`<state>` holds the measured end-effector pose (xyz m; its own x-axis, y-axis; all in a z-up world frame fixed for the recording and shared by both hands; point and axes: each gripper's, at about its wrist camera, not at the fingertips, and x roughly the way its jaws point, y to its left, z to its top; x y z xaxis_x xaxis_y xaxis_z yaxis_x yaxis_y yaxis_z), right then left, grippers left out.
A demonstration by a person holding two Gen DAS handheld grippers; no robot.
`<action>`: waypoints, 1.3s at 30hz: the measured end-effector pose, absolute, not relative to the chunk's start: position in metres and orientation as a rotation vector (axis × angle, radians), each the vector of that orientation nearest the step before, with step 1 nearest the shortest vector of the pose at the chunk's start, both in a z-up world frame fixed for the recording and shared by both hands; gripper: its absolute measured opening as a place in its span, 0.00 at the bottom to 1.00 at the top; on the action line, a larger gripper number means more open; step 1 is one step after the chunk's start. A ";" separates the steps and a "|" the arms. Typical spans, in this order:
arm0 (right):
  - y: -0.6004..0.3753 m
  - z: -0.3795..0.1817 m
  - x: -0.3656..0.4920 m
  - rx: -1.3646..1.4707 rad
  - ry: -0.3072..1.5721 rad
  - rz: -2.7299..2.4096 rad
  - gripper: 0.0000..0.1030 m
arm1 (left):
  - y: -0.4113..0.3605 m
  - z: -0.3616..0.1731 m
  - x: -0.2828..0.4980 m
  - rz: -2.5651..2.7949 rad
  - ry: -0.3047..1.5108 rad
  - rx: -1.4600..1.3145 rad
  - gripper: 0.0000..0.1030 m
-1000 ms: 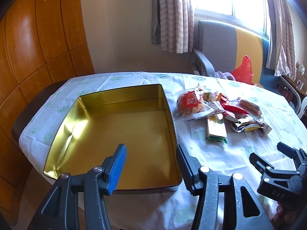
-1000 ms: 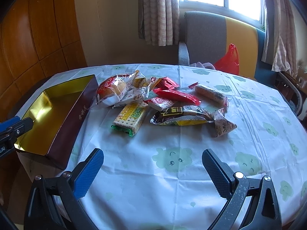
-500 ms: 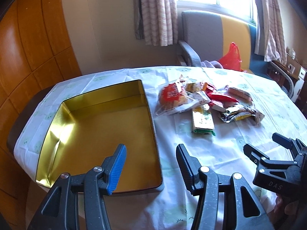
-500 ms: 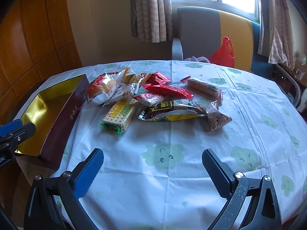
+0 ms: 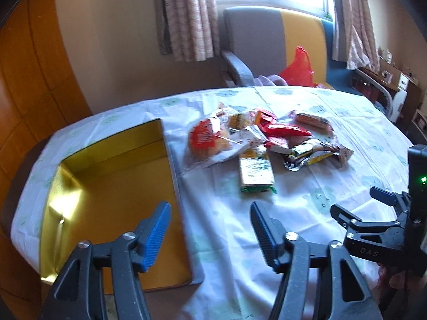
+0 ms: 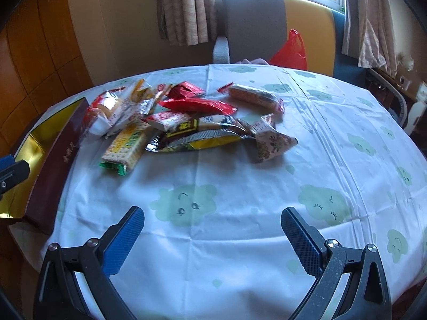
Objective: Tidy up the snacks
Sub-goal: 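Grasp the green-yellow cracker pack with the left tool while the right tool grasps the pastry bag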
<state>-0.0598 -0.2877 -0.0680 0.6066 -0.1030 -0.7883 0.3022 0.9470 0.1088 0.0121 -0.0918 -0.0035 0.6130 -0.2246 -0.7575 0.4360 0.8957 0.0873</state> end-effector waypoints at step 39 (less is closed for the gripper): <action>-0.304 -0.082 -0.069 0.150 0.949 -0.246 1.00 | -0.165 -0.078 0.043 -0.538 0.954 0.378 0.46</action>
